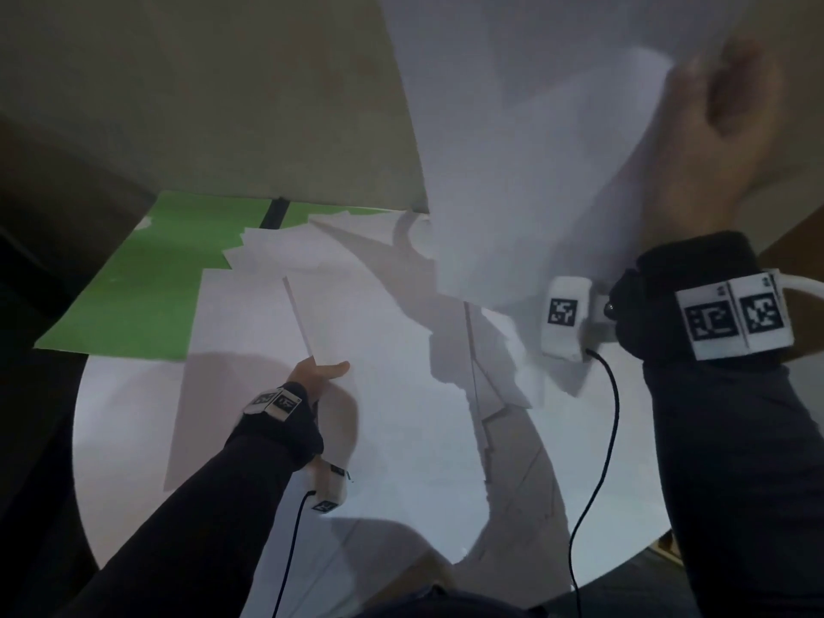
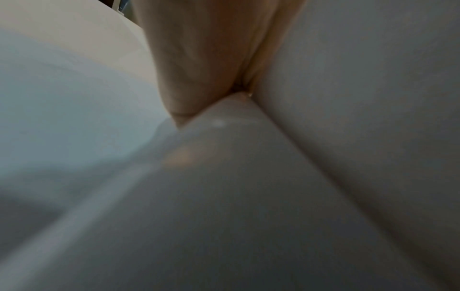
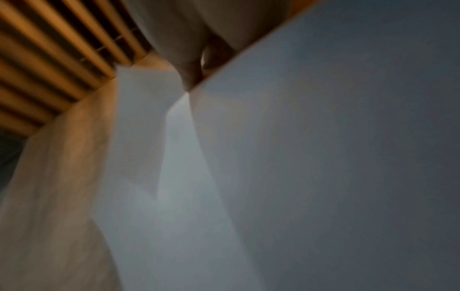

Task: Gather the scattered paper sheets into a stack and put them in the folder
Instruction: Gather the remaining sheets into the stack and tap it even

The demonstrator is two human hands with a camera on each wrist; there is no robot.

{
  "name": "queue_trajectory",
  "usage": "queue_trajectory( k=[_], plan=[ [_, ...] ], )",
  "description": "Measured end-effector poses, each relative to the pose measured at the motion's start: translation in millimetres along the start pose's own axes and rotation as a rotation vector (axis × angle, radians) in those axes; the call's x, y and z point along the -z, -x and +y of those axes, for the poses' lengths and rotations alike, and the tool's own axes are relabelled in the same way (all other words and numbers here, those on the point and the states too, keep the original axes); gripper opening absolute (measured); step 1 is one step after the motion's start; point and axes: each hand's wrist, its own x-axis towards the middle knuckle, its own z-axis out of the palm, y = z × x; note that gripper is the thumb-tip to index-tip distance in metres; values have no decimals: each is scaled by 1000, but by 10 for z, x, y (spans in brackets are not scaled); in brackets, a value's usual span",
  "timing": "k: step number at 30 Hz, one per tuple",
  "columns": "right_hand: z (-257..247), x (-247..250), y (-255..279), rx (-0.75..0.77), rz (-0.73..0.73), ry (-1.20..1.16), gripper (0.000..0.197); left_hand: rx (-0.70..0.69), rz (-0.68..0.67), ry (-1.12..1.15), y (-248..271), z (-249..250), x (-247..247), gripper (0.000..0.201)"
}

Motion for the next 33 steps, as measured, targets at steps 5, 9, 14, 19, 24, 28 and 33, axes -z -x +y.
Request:
queue_trajectory(
  k=[5,9,14,19,24,28,33],
  plan=[
    [432,-83,144,-480,124,-138,4,35,45,-29,4,34,-5,41],
    [1017,-111,615,-800,-143,395,32,107,91,-22,46,87,-37,31],
    [1313,-98,1237,-996,-306,615,31,97,160,-112,22,76,-40,64],
    [1615,-117,1455,-1136,-568,553,47,215,108,97,18,45,-29,79],
    [1589,-86,1448,-1000,-794,849,64,174,12,55,31,36,9,78],
    [1595,-65,1349,-874,-624,842,47,84,62,-136,-7,-46,28,68],
    [1564,-115,1371,-864,-1004,887,30,144,-15,19,6,15,38,64]
  ],
)
